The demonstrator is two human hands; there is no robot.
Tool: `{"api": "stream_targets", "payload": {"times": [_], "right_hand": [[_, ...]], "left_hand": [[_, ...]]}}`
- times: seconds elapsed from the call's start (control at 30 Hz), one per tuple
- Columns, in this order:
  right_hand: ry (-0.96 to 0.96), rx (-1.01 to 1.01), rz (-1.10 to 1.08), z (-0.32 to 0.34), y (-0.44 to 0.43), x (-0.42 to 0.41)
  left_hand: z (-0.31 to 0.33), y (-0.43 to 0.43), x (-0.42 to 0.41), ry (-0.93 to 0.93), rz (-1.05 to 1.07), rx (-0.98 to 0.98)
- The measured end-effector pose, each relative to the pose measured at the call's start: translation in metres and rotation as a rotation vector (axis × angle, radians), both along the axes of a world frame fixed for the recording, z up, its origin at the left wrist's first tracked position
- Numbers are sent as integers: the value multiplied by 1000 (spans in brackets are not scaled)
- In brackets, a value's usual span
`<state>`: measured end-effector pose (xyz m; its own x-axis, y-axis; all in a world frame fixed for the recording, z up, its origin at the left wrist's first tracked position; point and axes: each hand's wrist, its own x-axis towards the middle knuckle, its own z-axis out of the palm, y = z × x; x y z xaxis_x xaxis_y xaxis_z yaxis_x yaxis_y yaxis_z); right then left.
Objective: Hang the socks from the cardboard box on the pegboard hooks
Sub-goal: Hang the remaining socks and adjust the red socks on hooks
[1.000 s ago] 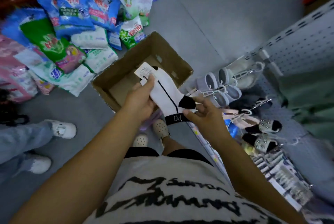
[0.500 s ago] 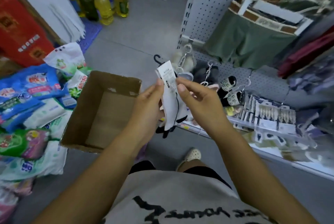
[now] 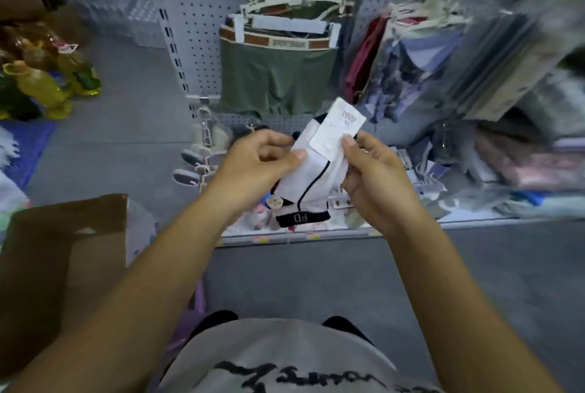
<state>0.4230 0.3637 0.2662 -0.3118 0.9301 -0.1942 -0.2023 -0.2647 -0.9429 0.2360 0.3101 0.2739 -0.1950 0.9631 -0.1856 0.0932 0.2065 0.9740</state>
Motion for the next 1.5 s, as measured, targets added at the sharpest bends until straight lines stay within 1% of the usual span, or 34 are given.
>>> {"api": "stream_targets", "payload": {"times": [0.07,0.23,0.33,0.43,0.6,0.73,0.8,0.9,1.07,1.23,1.3,1.43,1.5], "right_hand": [[69,-33,-58,9,14,36],[182,-130,-194,25,51,126],[236,-172,-248,34,76,178],[240,-173,-272,45,104,221],[211,-125,-235,75,146,247],[201,-23,-210,107,178,243],[217,29,-189,124,193,239],[212,89,-157,149,216,227],[106,227,-141,181,257,189],[19,350,-78,208,296,135],[-37,429,-52,218,311,110],[-141,581,-30,233,340,54],[-164,666,4,240,352,25]], "left_hand": [[5,15,27,51,-131,-16],[19,58,105,133,-346,-2],[23,84,152,164,-429,-11],[30,109,192,194,-451,-4],[55,135,224,225,-324,119],[81,152,226,233,-236,191],[98,161,221,233,-250,178],[122,178,210,292,-246,205],[148,213,181,373,-157,295],[172,250,131,375,-132,289],[185,264,105,371,-47,328],[214,294,47,330,328,552],[230,307,18,343,449,645]]}}
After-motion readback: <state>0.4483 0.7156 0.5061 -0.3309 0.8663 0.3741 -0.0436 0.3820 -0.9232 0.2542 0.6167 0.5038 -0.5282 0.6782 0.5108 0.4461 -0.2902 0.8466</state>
